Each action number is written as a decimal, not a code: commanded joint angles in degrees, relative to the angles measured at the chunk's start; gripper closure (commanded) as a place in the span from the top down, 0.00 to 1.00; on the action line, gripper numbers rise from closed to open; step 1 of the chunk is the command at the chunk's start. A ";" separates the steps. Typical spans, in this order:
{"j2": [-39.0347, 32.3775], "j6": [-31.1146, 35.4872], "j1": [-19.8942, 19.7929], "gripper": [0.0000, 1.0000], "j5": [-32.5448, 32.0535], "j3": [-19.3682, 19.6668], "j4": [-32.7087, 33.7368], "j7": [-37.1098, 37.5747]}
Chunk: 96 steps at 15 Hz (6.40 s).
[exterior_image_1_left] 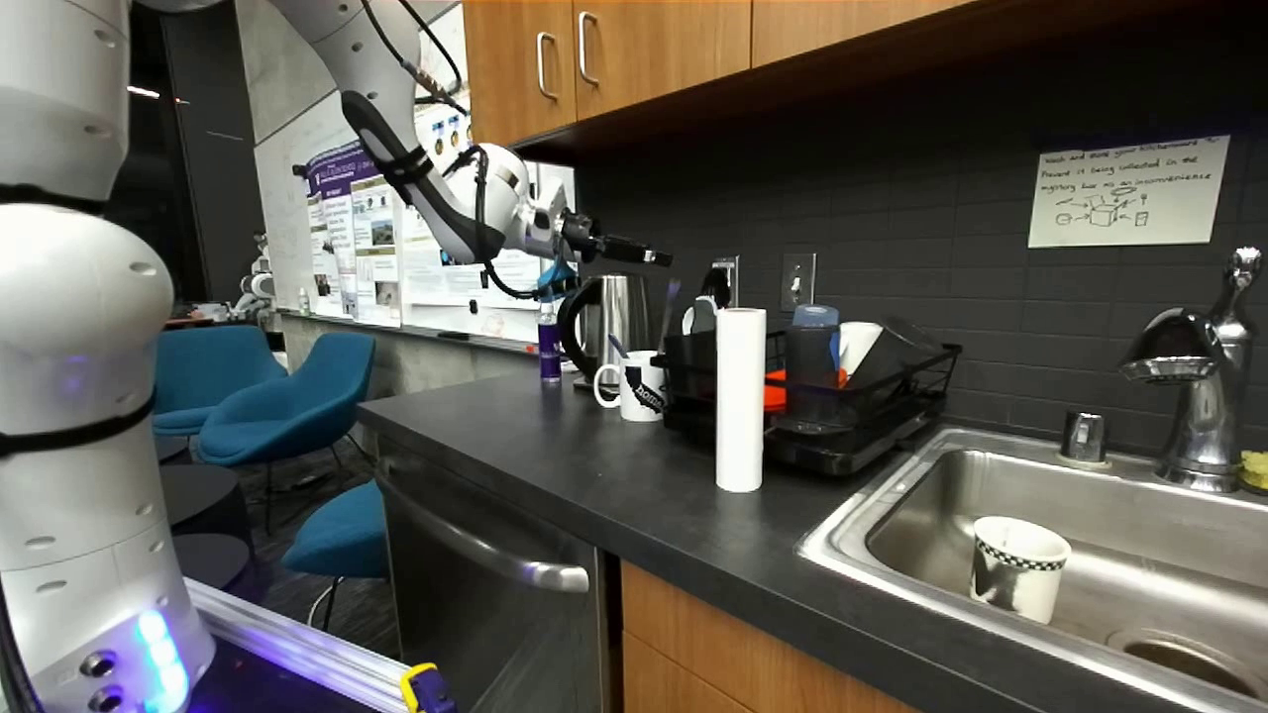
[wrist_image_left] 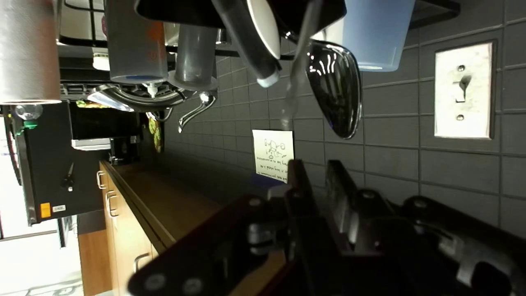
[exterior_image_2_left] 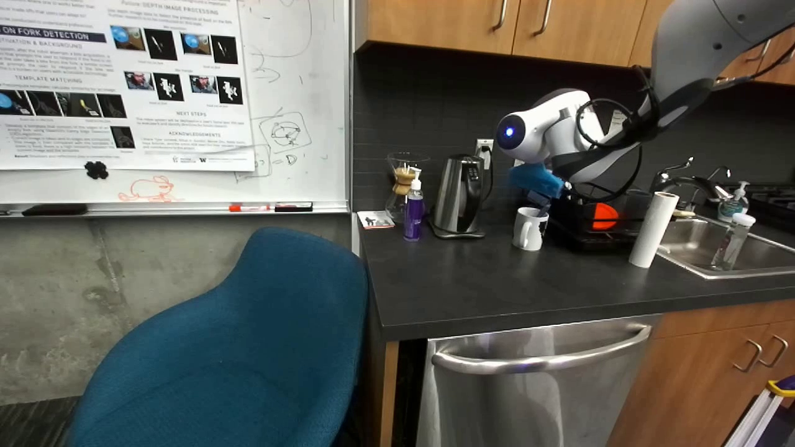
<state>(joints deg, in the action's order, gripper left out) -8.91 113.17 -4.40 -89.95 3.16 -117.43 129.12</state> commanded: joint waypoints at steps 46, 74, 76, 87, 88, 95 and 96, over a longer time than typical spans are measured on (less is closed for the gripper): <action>28.66 29.71 9.22 1.00 74.99 10.21 -25.47 -118.62; 9.93 42.63 -5.82 1.00 67.83 0.14 -19.30 -72.46; 8.68 42.84 -5.42 1.00 66.43 0.65 -18.07 -70.42; 0.52 42.07 -2.61 1.00 64.77 5.45 -9.83 -68.71; -0.18 42.06 -2.23 1.00 64.95 5.98 -9.22 -68.90; -4.30 41.52 -0.02 0.74 66.33 9.22 -5.79 -69.99; -4.68 41.58 0.25 0.73 66.46 9.57 -5.59 -70.03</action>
<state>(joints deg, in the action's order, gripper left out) -11.91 155.43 -5.71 -24.31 11.12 -124.86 59.25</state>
